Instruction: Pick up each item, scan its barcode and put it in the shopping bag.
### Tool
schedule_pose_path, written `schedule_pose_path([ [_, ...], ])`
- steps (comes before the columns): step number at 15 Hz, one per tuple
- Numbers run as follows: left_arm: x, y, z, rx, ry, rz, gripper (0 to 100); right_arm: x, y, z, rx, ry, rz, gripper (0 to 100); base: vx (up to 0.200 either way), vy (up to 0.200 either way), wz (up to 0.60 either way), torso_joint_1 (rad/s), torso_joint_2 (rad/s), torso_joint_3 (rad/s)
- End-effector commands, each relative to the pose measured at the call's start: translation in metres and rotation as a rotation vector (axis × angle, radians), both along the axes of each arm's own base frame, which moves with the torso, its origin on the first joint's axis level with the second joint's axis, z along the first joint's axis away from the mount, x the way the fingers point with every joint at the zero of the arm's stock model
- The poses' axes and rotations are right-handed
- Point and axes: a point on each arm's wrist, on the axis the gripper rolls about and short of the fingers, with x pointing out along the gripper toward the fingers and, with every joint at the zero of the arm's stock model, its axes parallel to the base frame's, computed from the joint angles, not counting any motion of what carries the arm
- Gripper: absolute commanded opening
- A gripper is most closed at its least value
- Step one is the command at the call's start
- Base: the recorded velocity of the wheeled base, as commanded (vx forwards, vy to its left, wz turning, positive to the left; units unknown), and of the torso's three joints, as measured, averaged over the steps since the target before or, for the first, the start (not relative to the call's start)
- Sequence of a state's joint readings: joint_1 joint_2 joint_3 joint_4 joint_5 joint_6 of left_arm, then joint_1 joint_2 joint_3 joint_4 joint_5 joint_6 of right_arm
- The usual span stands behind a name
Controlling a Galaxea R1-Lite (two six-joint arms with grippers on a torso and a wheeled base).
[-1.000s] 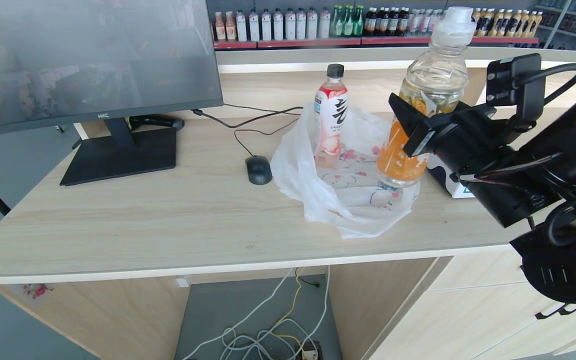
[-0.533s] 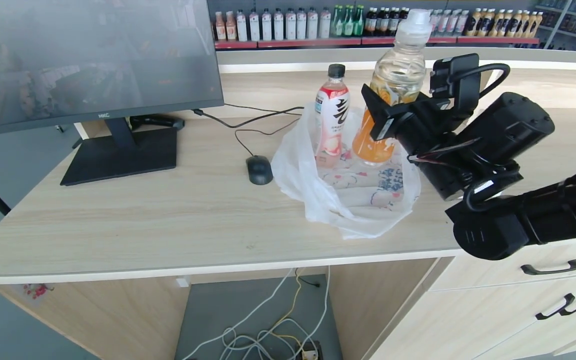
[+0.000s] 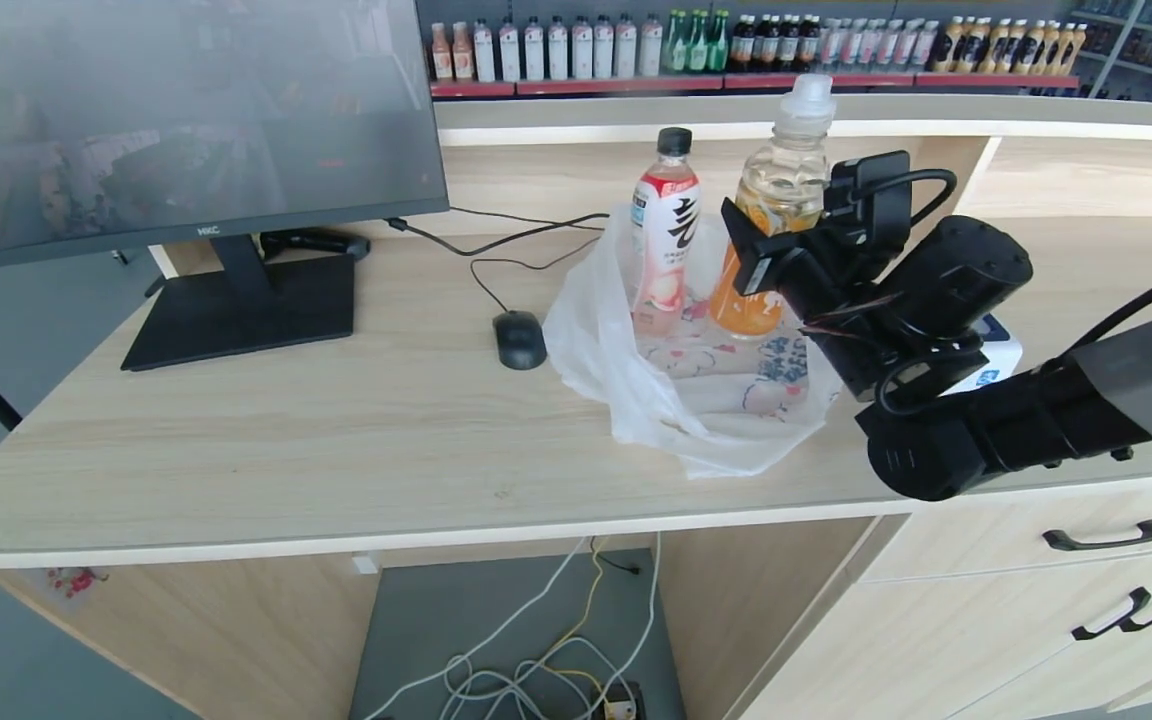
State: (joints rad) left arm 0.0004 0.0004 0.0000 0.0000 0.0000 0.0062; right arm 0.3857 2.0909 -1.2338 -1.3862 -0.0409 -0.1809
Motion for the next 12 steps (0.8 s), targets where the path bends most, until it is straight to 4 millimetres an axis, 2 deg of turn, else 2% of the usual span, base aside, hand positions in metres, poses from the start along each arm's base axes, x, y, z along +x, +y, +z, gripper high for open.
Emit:
schedule_pose_path([
  [1, 0.0, 0.0, 0.0, 0.0, 0.0, 0.001, 100, 0.007, 0.009, -0.009, -0.005, 0.011, 0.013, 0, 0.0, 0.0, 0.0, 0.0, 0.0, 0.0],
  [5, 0.0, 0.0, 0.0, 0.0, 0.0, 0.001, 100, 0.006, 0.019, -0.012, -0.005, 0.014, 0.034, 0, 0.0, 0.0, 0.0, 0.0, 0.0, 0.0],
  [12, 0.0, 0.0, 0.0, 0.002, 0.0, 0.001, 100, 0.018, 0.023, -0.034, -0.024, 0.058, 0.033, 0, 0.0, 0.0, 0.0, 0.0, 0.0, 0.0],
])
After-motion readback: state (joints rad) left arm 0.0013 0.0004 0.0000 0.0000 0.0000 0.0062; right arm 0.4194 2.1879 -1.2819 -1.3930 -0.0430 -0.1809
